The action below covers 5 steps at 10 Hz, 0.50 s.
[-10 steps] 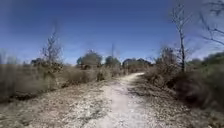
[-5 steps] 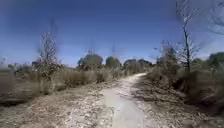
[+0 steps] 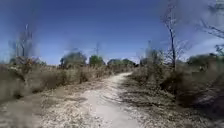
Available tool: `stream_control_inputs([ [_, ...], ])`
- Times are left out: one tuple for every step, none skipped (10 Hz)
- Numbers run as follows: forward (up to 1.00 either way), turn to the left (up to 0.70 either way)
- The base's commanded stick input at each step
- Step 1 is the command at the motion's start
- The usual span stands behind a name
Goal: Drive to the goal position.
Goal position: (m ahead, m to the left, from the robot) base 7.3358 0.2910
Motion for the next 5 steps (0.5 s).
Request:
stream_control_inputs([
  [0.70, 0.00],
  [0.70, 0.00],
  [0.70, 0.00],
  [0.70, 0.00],
  [0.70, 0.00],
])
